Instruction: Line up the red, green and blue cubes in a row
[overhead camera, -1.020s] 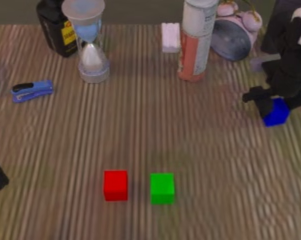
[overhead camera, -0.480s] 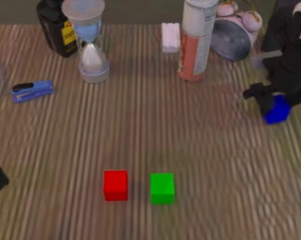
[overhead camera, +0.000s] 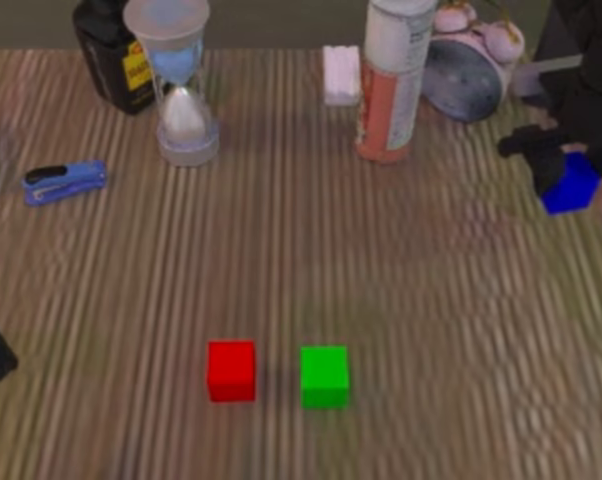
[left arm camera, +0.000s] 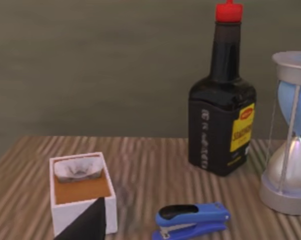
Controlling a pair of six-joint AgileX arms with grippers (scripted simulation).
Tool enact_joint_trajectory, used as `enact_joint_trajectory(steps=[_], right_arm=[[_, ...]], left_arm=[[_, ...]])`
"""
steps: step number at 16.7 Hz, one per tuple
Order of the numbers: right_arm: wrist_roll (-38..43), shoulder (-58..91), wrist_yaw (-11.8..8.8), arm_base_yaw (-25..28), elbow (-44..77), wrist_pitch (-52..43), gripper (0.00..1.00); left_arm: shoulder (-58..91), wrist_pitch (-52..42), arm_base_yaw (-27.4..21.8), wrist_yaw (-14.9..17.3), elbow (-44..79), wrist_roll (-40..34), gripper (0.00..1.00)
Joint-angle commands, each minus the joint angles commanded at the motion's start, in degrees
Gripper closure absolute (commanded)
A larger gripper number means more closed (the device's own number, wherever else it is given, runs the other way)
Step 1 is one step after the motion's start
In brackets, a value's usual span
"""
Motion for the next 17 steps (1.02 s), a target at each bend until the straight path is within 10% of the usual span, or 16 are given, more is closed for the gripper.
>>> enact_joint_trajectory(steps=[6, 17], right_arm=[[4.1, -2.0, 0.0, 2.8, -3.0, 0.8, 1.00], [40.0, -22.0, 0.7, 27.3, -29.8, 6.8, 1.00]], left_arm=[[0.0, 0.0, 0.0, 0.0, 0.0, 0.0, 0.00], [0.0, 0.0, 0.0, 0.0, 0.0, 0.0, 0.00]])
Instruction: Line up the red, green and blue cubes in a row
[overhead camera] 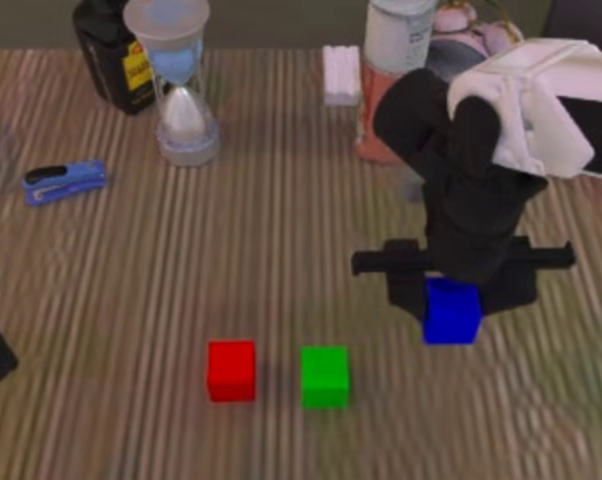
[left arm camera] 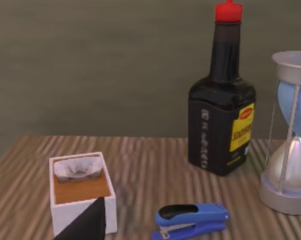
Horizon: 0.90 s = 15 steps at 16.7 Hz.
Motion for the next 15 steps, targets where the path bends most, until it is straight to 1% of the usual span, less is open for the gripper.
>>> enact_joint_trajectory(steps=[3, 9, 15], right_arm=[[3.5, -2.8, 0.2, 2.9, -3.2, 1.0, 1.00], [3.5, -2.3, 0.1, 2.8, -3.8, 1.9, 1.00], [3.7, 2.1, 0.1, 3.1, -10.8, 14.0, 1.00]], left_arm=[[0.0, 0.0, 0.0, 0.0, 0.0, 0.0, 0.00], [0.0, 0.0, 0.0, 0.0, 0.0, 0.0, 0.00], [0.0, 0.0, 0.0, 0.0, 0.0, 0.0, 0.00]])
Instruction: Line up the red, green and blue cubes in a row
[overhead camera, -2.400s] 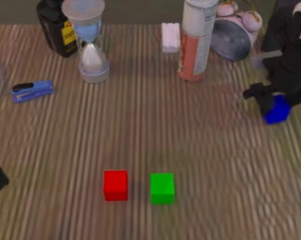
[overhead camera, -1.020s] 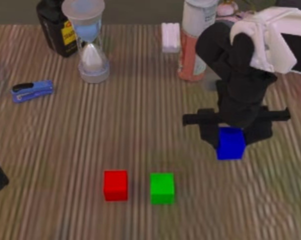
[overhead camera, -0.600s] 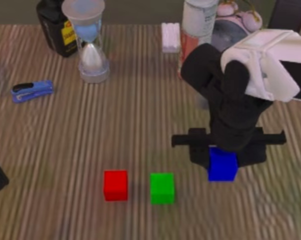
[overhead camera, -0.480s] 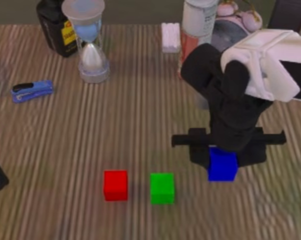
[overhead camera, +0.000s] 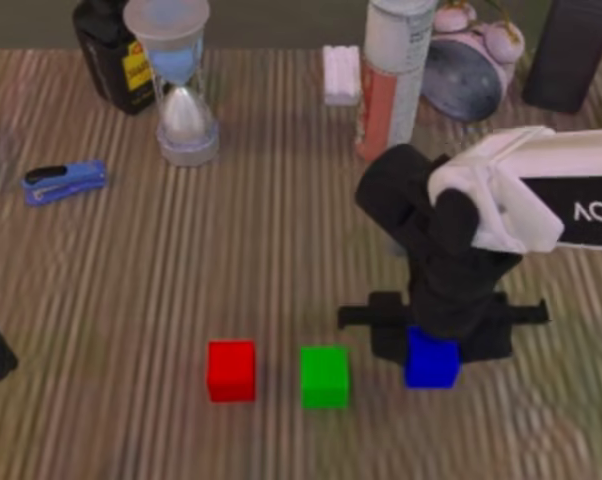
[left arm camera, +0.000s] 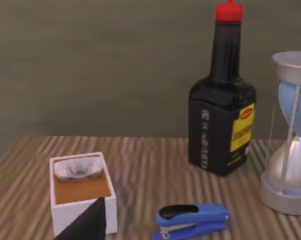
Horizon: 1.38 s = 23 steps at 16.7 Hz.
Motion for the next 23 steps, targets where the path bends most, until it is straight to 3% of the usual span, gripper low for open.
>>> enact_joint_trajectory(steps=[6, 19, 23], right_arm=[[0.1, 1.0, 0.1, 0.1, -1.4, 2.0, 1.00], [0.1, 1.0, 0.1, 0.1, -1.4, 2.0, 0.02], [0.1, 1.0, 0.1, 0.1, -1.4, 2.0, 0.00]], left_arm=[[0.0, 0.0, 0.0, 0.0, 0.0, 0.0, 0.00], [0.0, 0.0, 0.0, 0.0, 0.0, 0.0, 0.00], [0.0, 0.0, 0.0, 0.0, 0.0, 0.0, 0.00]])
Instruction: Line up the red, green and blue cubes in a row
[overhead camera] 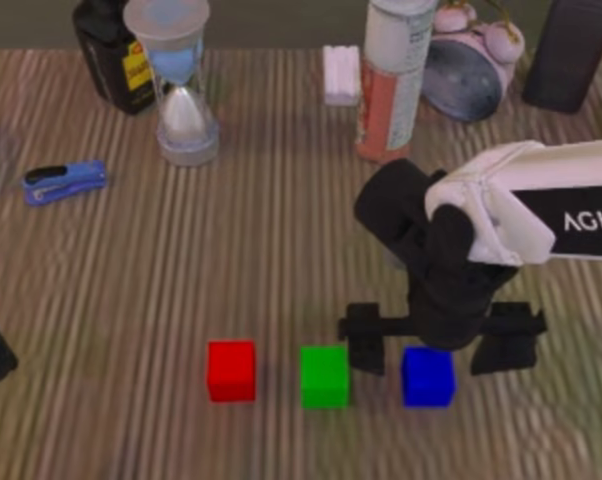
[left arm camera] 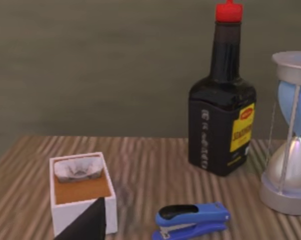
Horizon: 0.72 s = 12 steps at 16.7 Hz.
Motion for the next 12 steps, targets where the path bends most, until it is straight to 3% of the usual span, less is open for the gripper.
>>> enact_joint_trajectory(steps=[7, 12], right_arm=[[0.0, -0.4, 0.0, 0.1, 0.8, -1.0, 0.00], [0.1, -4.6, -0.2, 0.6, 6.6, -11.9, 0.00]], left_arm=[[0.0, 0.0, 0.0, 0.0, 0.0, 0.0, 0.00], [0.0, 0.0, 0.0, 0.0, 0.0, 0.0, 0.00]])
